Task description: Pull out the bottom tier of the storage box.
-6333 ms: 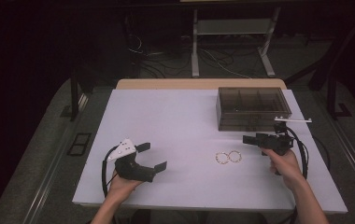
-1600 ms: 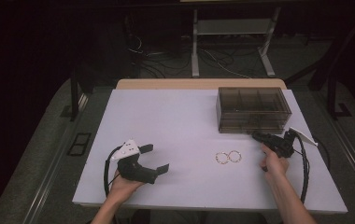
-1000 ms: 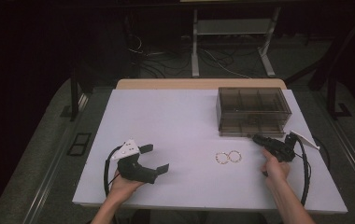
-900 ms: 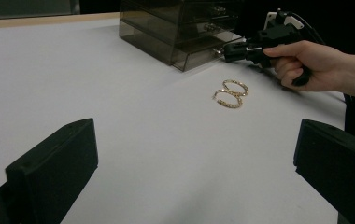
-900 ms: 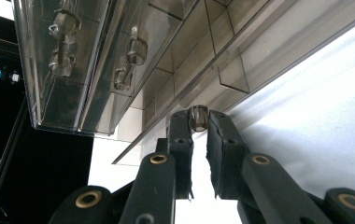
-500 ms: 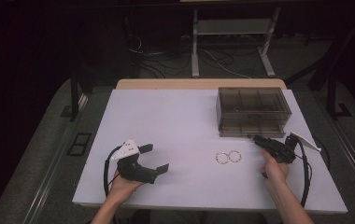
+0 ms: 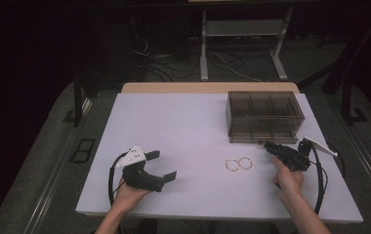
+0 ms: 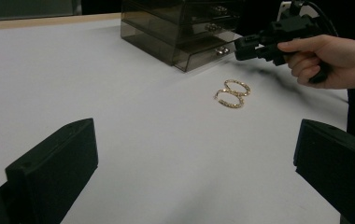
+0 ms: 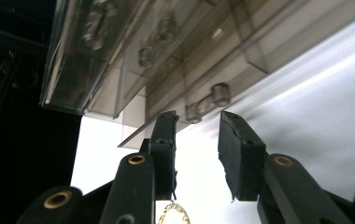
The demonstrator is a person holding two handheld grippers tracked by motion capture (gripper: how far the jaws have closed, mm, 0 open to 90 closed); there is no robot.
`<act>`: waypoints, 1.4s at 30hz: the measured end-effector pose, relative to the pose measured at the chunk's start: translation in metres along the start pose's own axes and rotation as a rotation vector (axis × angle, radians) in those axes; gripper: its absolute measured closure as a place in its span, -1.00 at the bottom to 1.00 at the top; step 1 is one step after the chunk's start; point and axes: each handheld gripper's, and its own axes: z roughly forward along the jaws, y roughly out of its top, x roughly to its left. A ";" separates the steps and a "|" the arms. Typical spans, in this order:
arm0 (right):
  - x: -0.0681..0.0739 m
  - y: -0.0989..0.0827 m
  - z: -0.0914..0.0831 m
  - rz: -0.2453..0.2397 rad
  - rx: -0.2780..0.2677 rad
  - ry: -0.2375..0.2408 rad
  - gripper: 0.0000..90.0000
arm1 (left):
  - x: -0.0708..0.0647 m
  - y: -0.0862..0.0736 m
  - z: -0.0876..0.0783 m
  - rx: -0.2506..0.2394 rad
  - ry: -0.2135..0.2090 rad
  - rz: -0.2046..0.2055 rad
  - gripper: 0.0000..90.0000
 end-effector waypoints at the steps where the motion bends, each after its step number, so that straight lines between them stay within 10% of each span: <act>1: 0.002 0.001 0.000 -0.014 0.004 0.001 0.47 | 0.000 0.000 0.000 -0.004 0.005 -0.002 -1.00; 17: 0.021 0.017 -0.005 -0.345 0.136 -0.067 0.10 | 0.000 0.000 0.000 -0.008 0.009 -0.004 -1.00; 27: 0.036 0.021 -0.003 -0.485 0.298 -0.019 -0.61 | -0.001 0.000 0.000 -0.003 0.008 -0.001 -1.00; 42: 0.079 0.033 0.008 -0.895 0.571 -0.002 -0.99 | 0.000 0.000 0.000 -0.004 0.006 -0.004 -1.00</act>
